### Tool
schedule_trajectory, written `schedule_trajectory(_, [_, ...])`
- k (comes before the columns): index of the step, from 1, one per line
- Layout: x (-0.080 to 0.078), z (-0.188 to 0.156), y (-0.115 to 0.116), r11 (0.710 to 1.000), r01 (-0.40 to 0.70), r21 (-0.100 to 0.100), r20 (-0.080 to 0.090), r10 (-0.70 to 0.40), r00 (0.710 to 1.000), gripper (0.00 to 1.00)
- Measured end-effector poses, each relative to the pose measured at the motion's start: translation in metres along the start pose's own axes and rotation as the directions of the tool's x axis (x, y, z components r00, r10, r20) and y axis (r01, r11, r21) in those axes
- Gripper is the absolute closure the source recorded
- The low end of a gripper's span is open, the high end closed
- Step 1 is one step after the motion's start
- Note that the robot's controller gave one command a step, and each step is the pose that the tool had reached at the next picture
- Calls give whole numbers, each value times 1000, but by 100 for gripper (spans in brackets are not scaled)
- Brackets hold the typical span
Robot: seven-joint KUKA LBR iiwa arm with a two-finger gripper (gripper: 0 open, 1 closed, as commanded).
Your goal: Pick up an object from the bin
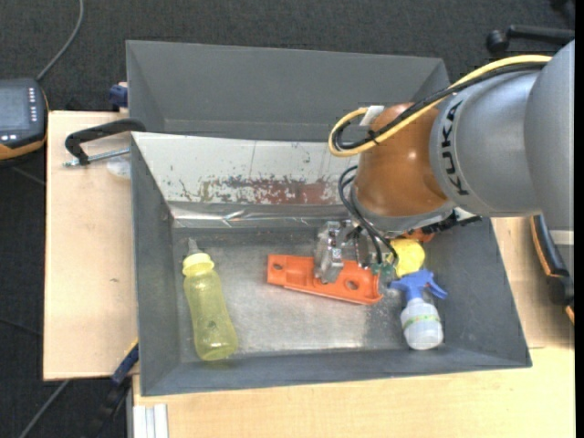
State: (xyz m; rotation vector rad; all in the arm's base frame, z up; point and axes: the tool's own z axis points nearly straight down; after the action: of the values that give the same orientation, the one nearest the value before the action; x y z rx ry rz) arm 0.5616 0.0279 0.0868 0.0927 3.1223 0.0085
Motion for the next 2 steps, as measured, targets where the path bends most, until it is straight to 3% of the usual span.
schedule_trajectory(1, [9, -45, 7, 1000, 18, 0, -2, -18, 1000, 100])
schedule_trajectory(2, [15, -131, 9, 998, 60, -1, 6, -60, 998, 0])
